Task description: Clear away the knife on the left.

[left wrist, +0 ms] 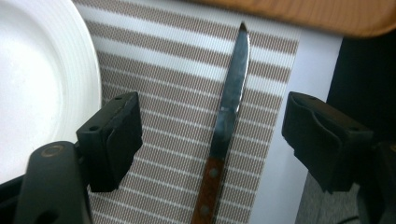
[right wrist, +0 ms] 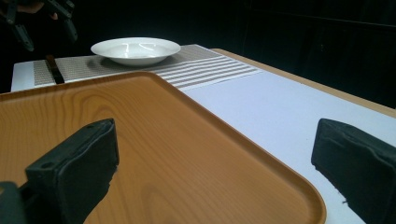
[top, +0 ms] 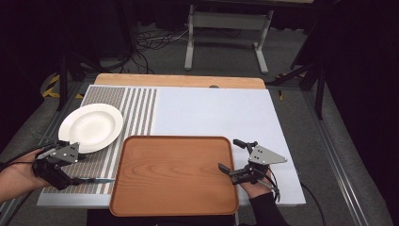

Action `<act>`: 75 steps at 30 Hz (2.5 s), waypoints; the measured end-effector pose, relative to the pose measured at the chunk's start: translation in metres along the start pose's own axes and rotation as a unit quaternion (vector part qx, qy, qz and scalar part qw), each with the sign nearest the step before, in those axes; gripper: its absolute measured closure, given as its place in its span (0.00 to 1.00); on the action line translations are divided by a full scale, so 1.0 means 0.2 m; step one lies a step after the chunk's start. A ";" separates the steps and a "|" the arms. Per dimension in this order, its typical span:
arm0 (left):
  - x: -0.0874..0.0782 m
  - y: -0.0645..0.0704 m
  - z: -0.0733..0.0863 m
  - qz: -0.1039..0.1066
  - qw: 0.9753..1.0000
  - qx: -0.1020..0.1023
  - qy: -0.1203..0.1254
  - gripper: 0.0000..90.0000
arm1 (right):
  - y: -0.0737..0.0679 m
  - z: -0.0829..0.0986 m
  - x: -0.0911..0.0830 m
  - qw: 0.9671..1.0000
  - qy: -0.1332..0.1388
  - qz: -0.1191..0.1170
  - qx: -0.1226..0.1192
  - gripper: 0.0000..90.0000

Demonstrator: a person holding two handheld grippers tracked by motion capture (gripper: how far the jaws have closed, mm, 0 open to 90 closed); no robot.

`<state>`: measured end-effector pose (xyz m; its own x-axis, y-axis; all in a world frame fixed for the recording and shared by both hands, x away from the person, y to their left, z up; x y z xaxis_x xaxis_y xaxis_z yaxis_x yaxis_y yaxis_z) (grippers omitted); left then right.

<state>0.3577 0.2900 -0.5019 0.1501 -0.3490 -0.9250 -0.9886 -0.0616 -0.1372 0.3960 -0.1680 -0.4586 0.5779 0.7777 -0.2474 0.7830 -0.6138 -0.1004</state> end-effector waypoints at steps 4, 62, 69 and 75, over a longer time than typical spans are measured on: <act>0.01 0.00 0.03 0.010 1.000 0.003 -0.019 0.28 | 0.00 0.00 0.00 1.000 -0.001 0.000 -0.002 0.02; 0.13 0.04 0.21 0.058 0.972 0.112 -0.199 0.87 | -0.02 0.01 0.00 1.000 -0.003 -0.017 -0.008 0.02; 0.07 0.02 0.20 0.050 0.975 0.095 -0.194 0.87 | -0.02 0.01 0.00 1.000 -0.002 -0.017 -0.007 0.02; 0.00 0.00 0.16 0.036 0.982 0.032 -0.183 0.87 | -0.02 0.00 0.00 1.000 -0.001 -0.018 -0.006 0.02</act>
<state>0.3566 0.3191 -0.5139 0.0774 0.0107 -0.9969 -0.9969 0.0134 -0.0773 0.3929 -0.1652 -0.4590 0.5488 0.7992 -0.2451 0.8062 -0.5836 -0.0977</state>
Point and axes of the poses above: each handheld gripper's, and its own axes: x roughly forward along the jaws, z roughly out of its underside, y roughly to its right, the point moved 10 cm from there along x, roughly forward along the jaws, and after that the axes turned 12 degrees about x, right-handed, at the moved point
